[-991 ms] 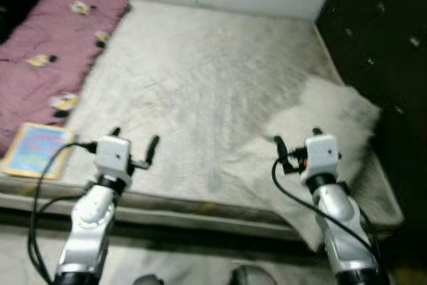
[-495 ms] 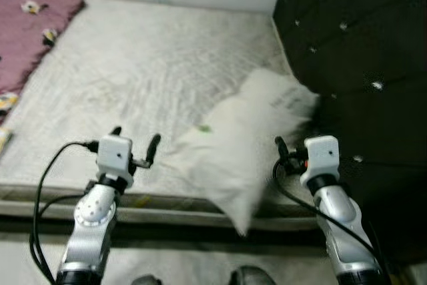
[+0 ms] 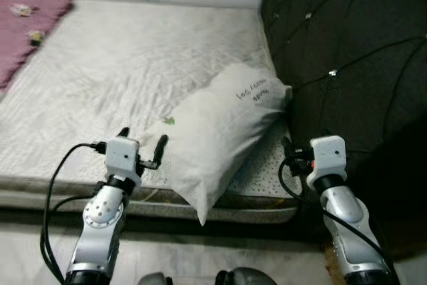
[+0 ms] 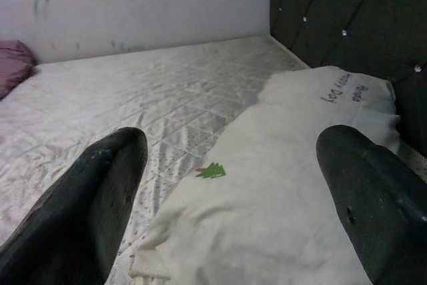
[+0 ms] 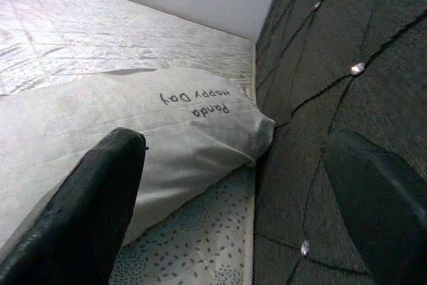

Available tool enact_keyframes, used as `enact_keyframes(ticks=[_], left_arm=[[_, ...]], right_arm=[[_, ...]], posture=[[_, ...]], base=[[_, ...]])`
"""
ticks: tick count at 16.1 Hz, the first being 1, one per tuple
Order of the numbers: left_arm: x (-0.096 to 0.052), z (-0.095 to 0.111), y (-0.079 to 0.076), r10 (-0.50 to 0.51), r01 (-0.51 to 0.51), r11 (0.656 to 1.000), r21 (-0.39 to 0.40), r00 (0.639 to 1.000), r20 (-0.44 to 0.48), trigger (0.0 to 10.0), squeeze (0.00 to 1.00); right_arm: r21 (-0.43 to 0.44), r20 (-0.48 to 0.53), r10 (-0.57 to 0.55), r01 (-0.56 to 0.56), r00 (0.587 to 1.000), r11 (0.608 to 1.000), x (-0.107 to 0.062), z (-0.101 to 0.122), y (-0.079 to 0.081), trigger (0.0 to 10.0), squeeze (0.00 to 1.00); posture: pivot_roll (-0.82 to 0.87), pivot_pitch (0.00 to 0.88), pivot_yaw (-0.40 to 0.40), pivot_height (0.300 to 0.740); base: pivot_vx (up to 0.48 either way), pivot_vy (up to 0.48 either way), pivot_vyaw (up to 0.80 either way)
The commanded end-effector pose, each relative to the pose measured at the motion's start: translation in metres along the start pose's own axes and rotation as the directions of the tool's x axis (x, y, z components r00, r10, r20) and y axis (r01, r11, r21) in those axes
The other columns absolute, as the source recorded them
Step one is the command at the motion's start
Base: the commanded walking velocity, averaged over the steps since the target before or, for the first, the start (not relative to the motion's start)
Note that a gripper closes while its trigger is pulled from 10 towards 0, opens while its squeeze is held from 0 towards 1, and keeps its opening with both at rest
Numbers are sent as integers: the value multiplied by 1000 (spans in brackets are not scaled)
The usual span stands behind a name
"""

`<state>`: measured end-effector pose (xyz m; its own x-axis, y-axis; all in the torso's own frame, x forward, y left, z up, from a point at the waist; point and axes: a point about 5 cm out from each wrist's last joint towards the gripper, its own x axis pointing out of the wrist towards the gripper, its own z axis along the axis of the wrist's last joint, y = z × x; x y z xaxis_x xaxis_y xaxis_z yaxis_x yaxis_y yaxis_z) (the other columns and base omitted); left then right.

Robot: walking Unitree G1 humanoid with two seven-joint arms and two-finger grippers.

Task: Clean up the room

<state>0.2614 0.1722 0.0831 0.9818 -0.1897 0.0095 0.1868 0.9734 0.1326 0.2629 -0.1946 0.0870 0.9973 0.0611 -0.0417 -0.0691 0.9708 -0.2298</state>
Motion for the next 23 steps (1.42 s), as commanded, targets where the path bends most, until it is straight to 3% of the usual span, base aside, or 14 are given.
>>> enact_keyframes(ticks=[1,7,20,22,23], left_arm=[[-1,1,3,8,-8,1000,1,1000,3,10000,0],[-3,2,2,-7,7,1000,-7,1000,15,10000,0],[-5,1,1,-12,12,1000,-7,1000,4,10000,0],[-6,-3,3,2,-2,1000,-3,1000,-15,10000,0],[-9,-6,5,16,-16,1000,-13,999,-29,10000,0]], right_arm=[[6,18,1,-1,1000,1000,1,4,1,10000,0],[1,17,6,-6,1000,1000,0,4,1,10000,0],[-4,14,9,-9,1000,1000,2,3,1,10000,0],[-81,17,12,-11,1000,997,0,3,0,10000,0],[-60,5,-4,4,1000,998,-2,1,-2,10000,0]], posture=[[-70,41,-39,740],[-63,41,-43,740],[-58,38,-46,740],[-63,33,-40,740],[-63,33,-40,740]], base=[[0,0,0],[0,0,0],[253,0,0],[0,0,0],[0,0,0]])
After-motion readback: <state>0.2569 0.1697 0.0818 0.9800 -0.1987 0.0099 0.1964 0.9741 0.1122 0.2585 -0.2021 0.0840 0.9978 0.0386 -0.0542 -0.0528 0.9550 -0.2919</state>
